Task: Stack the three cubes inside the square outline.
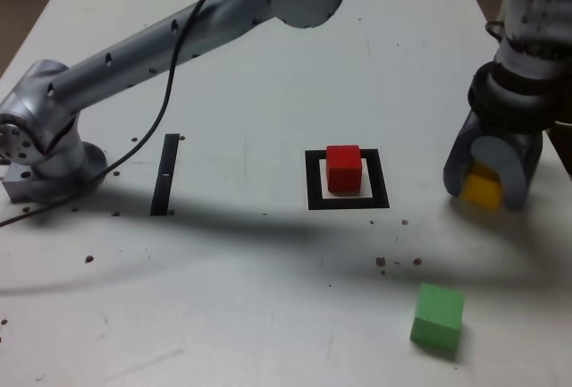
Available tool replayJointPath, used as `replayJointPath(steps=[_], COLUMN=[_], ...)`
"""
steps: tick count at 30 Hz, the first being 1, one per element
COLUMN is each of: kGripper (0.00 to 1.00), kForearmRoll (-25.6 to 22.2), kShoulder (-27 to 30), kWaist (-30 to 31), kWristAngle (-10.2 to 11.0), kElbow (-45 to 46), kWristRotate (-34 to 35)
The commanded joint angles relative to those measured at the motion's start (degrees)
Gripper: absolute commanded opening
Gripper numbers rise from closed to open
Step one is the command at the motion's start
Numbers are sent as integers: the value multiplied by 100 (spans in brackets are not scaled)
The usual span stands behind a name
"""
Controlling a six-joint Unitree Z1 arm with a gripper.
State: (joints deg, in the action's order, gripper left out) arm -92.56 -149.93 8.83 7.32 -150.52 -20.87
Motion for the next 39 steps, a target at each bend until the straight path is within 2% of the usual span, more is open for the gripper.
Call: replayJointPath(steps=[1,25,32,39], kGripper=[30,30,30,30], kForearmRoll=[-87,67,209,636], kShoulder=[232,2489,2889,3148], kWaist=[11,4,-7,-105], kWristAngle=[-8,53,-142,-319], kElbow=[114,2866,3581,4257], kWristRotate=[34,820,1419,1764])
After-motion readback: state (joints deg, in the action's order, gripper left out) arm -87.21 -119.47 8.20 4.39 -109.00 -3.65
